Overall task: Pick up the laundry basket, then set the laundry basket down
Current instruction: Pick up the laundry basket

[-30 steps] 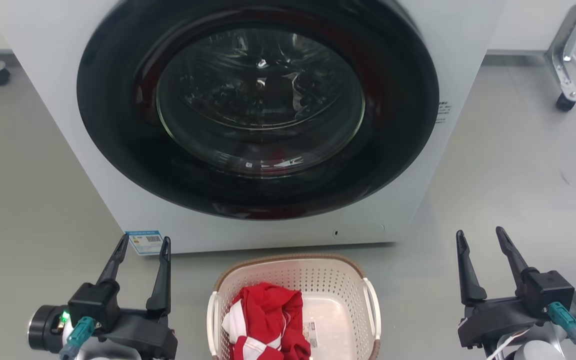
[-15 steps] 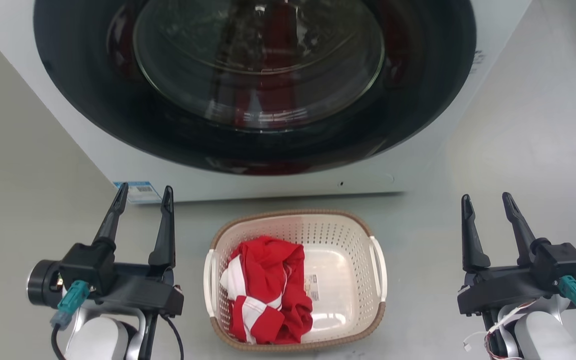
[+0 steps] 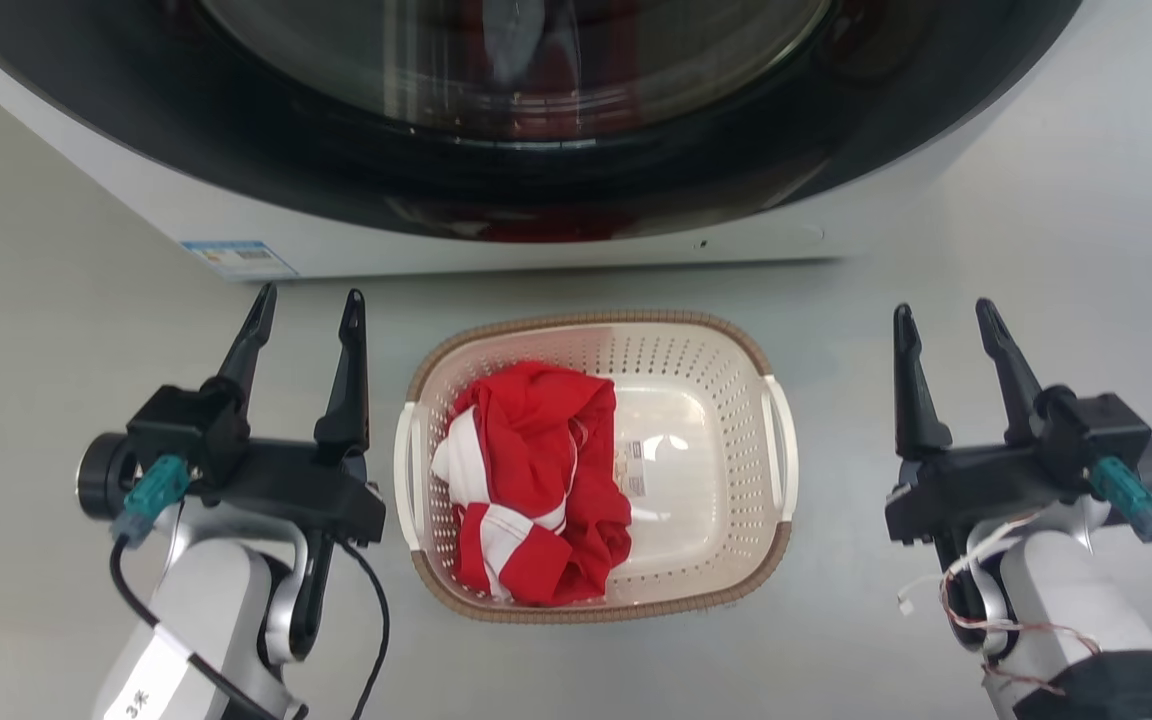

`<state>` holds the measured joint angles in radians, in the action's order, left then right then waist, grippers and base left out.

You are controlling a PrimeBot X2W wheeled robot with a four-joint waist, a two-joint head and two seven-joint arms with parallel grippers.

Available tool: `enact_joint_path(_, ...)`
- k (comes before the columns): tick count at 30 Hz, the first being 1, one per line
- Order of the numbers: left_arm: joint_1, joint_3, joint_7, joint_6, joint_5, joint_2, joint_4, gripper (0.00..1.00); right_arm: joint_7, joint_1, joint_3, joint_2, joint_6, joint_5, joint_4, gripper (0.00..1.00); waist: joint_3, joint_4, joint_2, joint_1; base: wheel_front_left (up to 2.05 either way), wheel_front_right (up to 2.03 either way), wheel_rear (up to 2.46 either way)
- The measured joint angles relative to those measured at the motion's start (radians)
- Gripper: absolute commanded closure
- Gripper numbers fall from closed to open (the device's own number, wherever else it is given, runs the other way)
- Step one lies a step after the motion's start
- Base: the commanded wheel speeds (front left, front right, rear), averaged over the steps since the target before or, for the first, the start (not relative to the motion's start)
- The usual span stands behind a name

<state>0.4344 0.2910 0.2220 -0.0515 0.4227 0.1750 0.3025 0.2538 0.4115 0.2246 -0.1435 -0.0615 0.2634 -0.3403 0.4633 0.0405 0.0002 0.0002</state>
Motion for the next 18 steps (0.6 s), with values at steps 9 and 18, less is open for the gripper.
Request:
enact_joint_path(9,0.165,0.014,-0.034,0.051,0.011,-0.031,0.129,0.00,0.000,0.138,0.012,0.012,0.009,-0.010,-0.090,0.00,0.136,0.002,0.0000,0.0000,0.00,0.00,0.00)
enact_joint_path(18,0.263,0.013,-0.074,0.106,0.031,-0.033,0.277,0.00,0.003,0.258,0.055,0.027,0.036,-0.028,-0.181,0.00,0.272,0.008,0.0000,0.0000,0.00,0.00,0.00)
